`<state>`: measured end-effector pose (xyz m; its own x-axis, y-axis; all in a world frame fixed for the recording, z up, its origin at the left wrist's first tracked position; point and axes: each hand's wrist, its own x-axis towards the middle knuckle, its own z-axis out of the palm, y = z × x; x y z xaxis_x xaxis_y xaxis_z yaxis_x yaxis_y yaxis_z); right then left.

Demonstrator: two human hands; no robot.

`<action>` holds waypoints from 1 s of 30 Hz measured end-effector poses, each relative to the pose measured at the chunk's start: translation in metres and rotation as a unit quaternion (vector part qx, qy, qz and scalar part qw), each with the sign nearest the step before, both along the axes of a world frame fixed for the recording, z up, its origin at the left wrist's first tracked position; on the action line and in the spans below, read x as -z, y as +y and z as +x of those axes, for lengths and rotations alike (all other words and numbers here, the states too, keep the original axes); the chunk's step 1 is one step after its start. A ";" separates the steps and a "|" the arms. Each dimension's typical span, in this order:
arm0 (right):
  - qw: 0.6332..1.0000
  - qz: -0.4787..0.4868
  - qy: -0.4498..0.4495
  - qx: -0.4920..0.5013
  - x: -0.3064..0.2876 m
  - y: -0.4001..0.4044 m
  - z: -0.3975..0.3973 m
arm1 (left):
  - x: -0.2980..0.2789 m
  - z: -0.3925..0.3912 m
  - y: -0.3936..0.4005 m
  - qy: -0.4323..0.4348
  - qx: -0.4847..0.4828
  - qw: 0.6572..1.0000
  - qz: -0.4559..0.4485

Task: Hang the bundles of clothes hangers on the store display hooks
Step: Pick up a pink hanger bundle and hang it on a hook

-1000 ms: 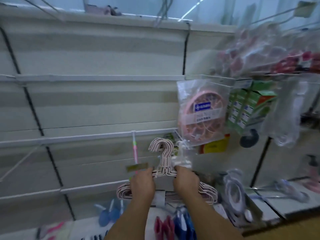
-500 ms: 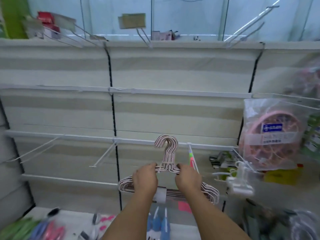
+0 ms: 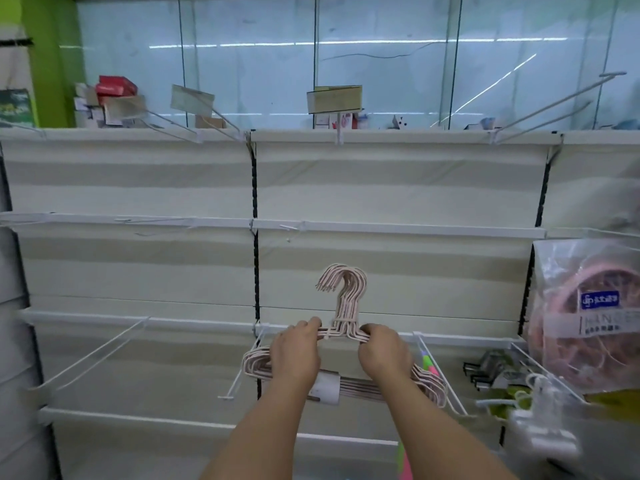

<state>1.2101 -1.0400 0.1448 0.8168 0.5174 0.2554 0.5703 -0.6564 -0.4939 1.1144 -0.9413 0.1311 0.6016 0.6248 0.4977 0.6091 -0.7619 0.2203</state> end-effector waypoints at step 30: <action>0.997 0.068 -0.024 -0.004 -0.020 0.202 0.107 | -0.032 0.104 0.193 -0.071 -0.013 0.992 0.100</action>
